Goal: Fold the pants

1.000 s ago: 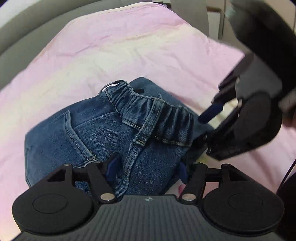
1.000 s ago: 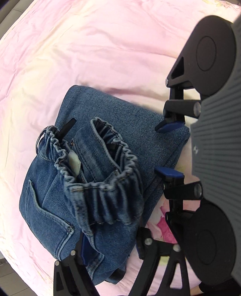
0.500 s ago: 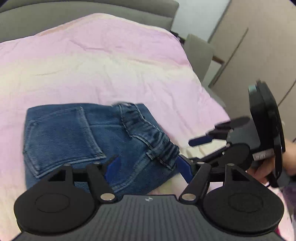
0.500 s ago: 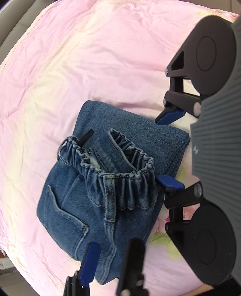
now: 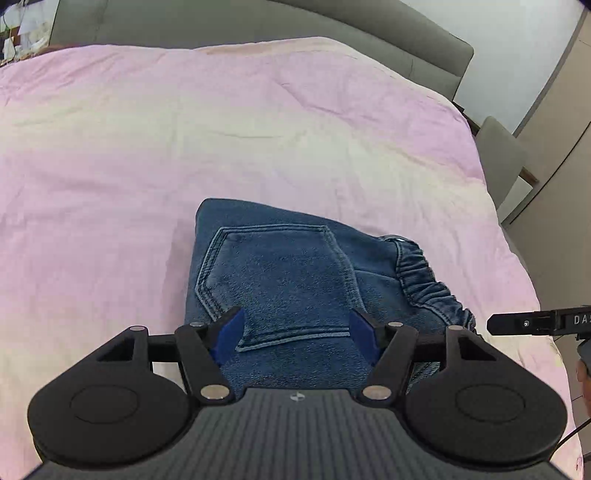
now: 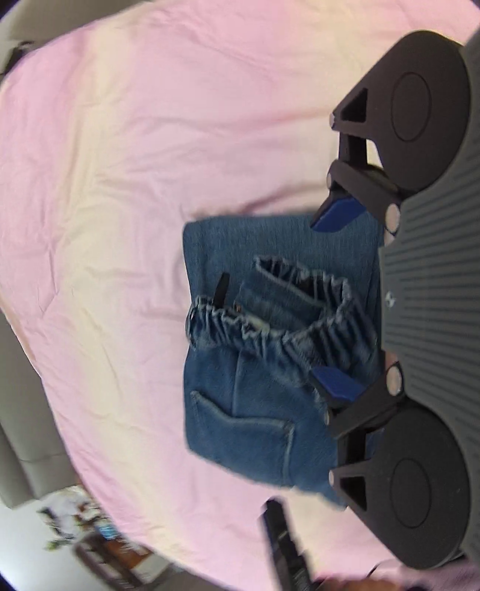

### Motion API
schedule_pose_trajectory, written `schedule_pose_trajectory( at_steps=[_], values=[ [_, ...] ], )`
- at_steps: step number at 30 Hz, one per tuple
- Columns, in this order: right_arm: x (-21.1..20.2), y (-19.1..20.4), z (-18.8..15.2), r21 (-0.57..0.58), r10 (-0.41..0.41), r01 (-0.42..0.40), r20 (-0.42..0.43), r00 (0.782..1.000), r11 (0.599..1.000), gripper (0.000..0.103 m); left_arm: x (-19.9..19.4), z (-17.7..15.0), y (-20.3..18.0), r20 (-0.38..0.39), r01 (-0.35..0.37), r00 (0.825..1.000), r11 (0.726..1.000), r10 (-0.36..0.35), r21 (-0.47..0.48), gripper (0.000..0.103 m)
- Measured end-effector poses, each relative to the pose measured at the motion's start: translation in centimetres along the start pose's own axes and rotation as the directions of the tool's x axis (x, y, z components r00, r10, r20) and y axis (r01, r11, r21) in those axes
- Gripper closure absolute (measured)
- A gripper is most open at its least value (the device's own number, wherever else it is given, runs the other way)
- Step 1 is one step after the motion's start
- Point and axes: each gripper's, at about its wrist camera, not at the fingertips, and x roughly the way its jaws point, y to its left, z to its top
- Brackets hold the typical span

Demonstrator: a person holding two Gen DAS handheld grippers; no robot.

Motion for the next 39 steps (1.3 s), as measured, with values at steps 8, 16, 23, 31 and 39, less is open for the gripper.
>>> schedule_pose_trajectory(
  at_steps=[8,16,23,31,39],
  values=[
    [3.8,-2.1,0.3,0.209,0.081,-0.073,-0.031,0.996,0.975,0.023,1.8,-1.0,1.3,-0.064,0.001,0.998,1.000,-0.003,-0.022,0.031],
    [7.3,-4.3,2.2,0.315,0.159,-0.146,-0.017,0.987,0.938,0.025,3.2,-2.3,1.4,-0.102,0.014,0.995,1.000,-0.011,0.022,0.031],
    [9.9,-4.4,4.5,0.325,0.147,-0.128,-0.036,0.988,0.937,0.036,3.4,-2.2,1.6,-0.138,0.027,0.990,0.998,-0.020,0.052,0.031],
    [6.1,-1.8,4.8,0.176,0.081,-0.077,-0.016,0.997,0.981,0.039,3.4,-1.9,1.6,-0.154,0.034,0.988,0.997,-0.022,0.070,0.031],
    [8.5,0.3,3.0,0.151,0.105,-0.089,-0.097,0.990,0.984,0.060,0.2,-1.9,1.5,-0.151,0.039,0.988,0.988,-0.016,0.149,0.038]
  ],
)
